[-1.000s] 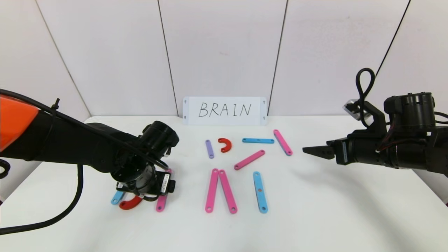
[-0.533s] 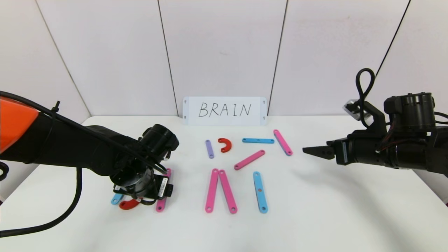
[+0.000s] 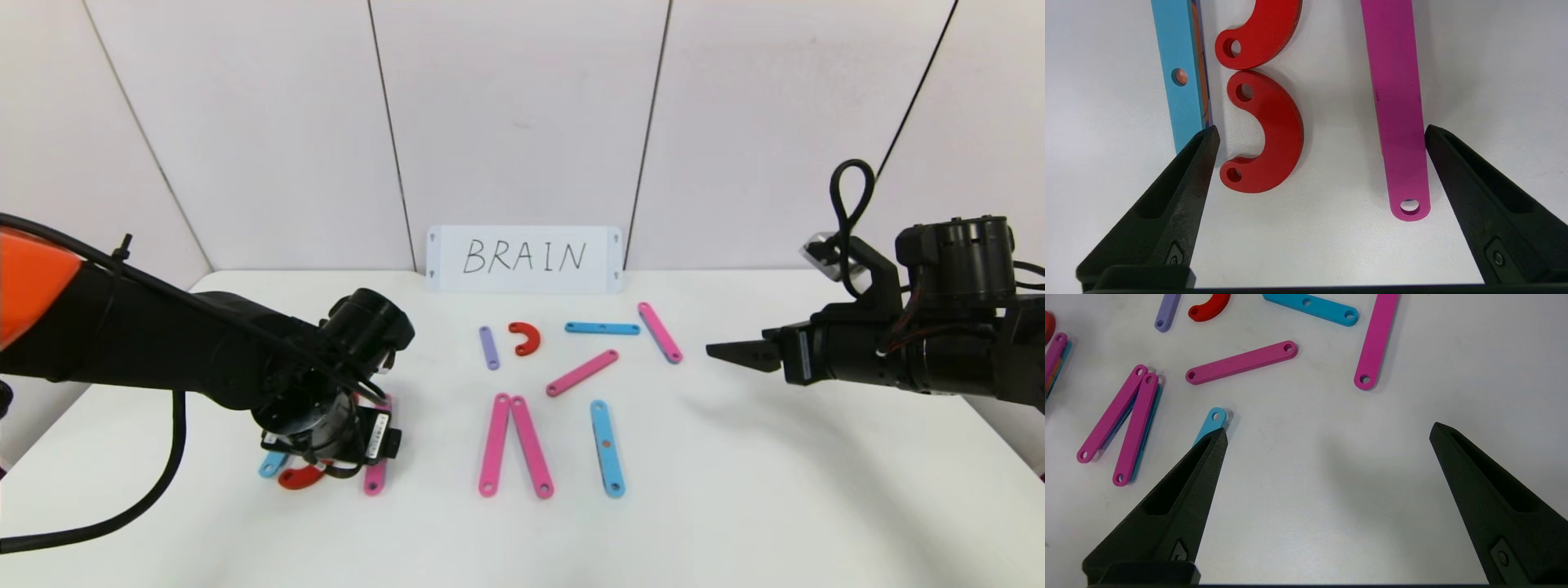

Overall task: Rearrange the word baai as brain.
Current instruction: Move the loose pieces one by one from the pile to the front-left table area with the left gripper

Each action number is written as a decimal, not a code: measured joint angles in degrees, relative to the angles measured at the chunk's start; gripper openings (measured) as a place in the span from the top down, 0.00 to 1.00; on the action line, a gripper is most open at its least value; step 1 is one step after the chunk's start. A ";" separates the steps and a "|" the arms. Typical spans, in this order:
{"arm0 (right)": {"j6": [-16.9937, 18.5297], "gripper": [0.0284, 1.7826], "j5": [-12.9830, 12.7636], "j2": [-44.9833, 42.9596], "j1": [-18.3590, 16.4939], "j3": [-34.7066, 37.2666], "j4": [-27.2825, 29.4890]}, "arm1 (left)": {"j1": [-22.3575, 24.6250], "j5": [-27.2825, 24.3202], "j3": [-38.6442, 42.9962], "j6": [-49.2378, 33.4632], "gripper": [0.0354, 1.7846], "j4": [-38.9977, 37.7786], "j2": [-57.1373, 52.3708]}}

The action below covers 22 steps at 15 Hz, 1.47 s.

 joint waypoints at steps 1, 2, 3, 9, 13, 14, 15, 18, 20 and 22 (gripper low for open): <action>-0.02 0.03 0.00 0.00 0.00 0.00 0.00 | -0.21 -0.57 0.05 -0.26 0.02 -0.34 -0.39; 0.00 0.03 -0.01 0.00 0.00 0.00 0.00 | -0.41 -1.85 0.05 -0.48 0.02 -0.52 -0.74; -0.02 0.03 0.00 0.00 0.00 0.00 0.00 | -0.62 -4.06 -0.06 -0.74 0.02 -1.17 -1.08; 0.00 0.03 0.05 0.00 0.00 0.07 -0.02 | -0.49 -9.76 0.35 -3.28 0.02 -10.73 -0.77; -0.02 0.03 0.07 0.00 0.06 0.11 0.00 | 0.45 -10.25 0.05 -3.72 0.02 -13.35 0.83; 0.00 0.03 0.07 0.00 0.09 0.11 0.00 | 0.69 -10.56 0.02 -3.78 0.02 -13.82 1.35; 0.00 0.03 0.07 0.00 0.11 0.18 0.00 | 0.87 -10.73 -0.05 -3.89 0.02 -14.53 1.93; 0.00 0.03 0.07 0.00 0.15 0.35 0.00 | 1.02 -12.63 -0.06 -4.08 0.02 -15.99 3.11; -0.02 0.03 0.07 0.00 0.17 0.35 -0.02 | 1.05 -12.81 -0.06 -4.57 0.02 -16.15 3.66; -0.02 0.03 0.07 0.00 0.17 0.38 -0.02 | 1.05 -13.70 -0.13 -4.74 0.02 -16.60 3.91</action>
